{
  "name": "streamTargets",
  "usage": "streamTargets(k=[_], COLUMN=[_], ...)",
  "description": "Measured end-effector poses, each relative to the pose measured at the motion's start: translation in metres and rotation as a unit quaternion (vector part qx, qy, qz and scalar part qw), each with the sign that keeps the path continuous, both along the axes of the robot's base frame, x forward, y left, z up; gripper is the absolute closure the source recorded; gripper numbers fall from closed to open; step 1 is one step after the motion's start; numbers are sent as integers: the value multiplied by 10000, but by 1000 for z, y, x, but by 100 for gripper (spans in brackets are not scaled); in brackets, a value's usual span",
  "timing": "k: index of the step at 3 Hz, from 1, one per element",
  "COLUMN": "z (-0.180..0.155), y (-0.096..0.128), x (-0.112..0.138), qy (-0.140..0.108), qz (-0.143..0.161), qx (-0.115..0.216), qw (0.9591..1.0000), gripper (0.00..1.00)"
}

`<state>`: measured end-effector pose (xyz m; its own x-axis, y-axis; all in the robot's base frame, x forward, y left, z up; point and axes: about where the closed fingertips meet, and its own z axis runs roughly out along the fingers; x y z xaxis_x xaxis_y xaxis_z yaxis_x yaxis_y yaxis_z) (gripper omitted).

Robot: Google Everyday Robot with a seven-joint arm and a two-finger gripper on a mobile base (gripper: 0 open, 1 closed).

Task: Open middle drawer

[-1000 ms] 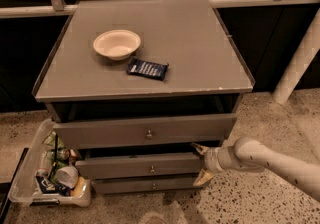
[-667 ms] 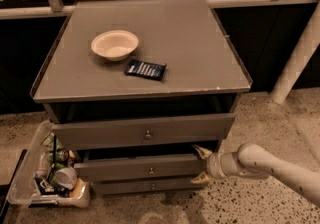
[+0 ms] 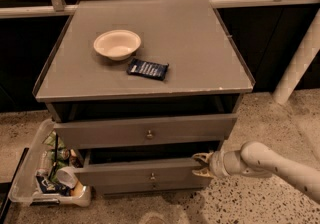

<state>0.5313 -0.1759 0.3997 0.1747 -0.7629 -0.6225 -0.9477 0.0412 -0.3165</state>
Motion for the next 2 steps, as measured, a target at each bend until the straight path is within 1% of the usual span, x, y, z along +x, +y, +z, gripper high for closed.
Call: streamTargets(k=[1,2], z=[6,21], y=[0,2], x=[0,-9], qy=[0,-156], qz=[0,167], qx=[0,-17], qw=[10000,9997], gripper=[100,100])
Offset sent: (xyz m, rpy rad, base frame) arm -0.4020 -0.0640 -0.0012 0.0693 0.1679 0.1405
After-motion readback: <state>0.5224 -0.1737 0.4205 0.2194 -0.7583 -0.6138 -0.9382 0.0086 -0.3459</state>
